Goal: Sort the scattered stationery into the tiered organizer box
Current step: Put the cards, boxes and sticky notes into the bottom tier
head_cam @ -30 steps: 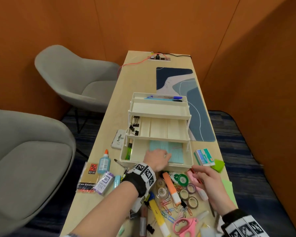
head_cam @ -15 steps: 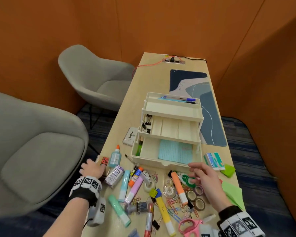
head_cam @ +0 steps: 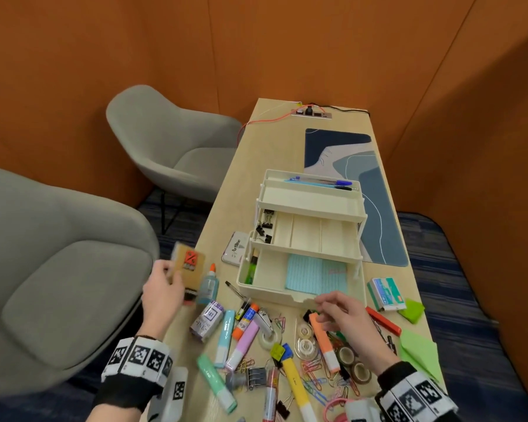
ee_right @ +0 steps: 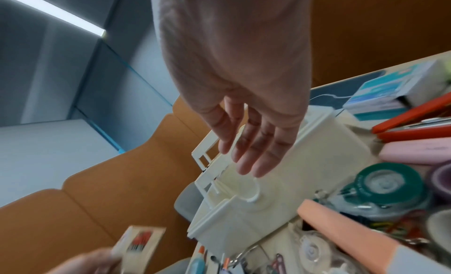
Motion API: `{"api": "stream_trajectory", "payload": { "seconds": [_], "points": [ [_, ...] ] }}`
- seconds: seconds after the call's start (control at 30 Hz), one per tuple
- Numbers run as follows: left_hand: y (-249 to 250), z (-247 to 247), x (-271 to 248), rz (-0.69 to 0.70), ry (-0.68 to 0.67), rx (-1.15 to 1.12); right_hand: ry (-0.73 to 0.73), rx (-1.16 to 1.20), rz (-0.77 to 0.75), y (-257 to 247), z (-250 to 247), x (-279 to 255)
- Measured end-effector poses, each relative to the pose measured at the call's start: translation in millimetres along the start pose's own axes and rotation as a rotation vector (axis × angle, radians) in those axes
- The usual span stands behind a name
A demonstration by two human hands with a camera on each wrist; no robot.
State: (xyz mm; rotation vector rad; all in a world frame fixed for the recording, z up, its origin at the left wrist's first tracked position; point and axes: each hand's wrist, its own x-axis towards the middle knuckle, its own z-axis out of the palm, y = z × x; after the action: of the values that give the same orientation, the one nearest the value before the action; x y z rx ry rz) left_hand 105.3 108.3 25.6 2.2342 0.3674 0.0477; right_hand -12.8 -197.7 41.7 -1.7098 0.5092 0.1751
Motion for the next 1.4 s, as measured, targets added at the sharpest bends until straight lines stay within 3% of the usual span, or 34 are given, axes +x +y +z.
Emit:
{"api": "stream_trajectory", "payload": {
  "seconds": [0.07, 0.13, 0.23, 0.3, 0.37, 0.43, 0.5, 0.53, 0.73, 0.87, 1.0, 1.17, 1.4],
  "points": [
    [30, 9, -13, 0.012, -0.144, -0.182, -0.078, 0.002, -0.015, -11, 14, 5],
    [56, 27, -31, -0.082, -0.404, -0.345, -0.155, 0.086, 0.016, -20, 28, 11],
    [75, 58, -52, -0.152, -0.661, -0.345, -0.226, 0.3, 0.102, -23, 42, 19],
    [80, 70, -56, -0.085, -0.729, -0.265, -0.133, 0.324, 0.105, -19, 42, 25],
    [82, 74, -45, 0.029, -0.632, -0.143, 0.021, 0.263, 0.124, -15, 33, 33],
    [79, 77, -19, 0.15, -0.392, 0.051, 0.134, 0.241, 0.174, -14, 20, 41],
    [71, 83, 13, 0.193, -0.214, 0.236, 0.174, 0.205, 0.22, -12, 6, 54],
    [64, 89, 29, 0.172, -0.188, 0.305, 0.179, 0.16, 0.237, -9, 0, 62],
    [45, 128, 81, 0.049, -0.434, 0.545, 0.225, -0.107, 0.343, 0, -13, 105],
    [43, 141, 89, 0.11, -0.441, 0.649, 0.24, -0.283, 0.324, 7, -12, 118],
    [47, 144, 97, 0.081, -0.462, 0.578, 0.202, -0.276, 0.351, 6, -10, 120],
    [48, 144, 106, 0.025, -0.466, 0.545, 0.162, -0.705, 0.328, 1, -1, 117],
    [51, 123, 111, -0.049, -0.476, 0.235, 0.095, -0.841, 0.414, -12, 6, 114]
  ]
}}
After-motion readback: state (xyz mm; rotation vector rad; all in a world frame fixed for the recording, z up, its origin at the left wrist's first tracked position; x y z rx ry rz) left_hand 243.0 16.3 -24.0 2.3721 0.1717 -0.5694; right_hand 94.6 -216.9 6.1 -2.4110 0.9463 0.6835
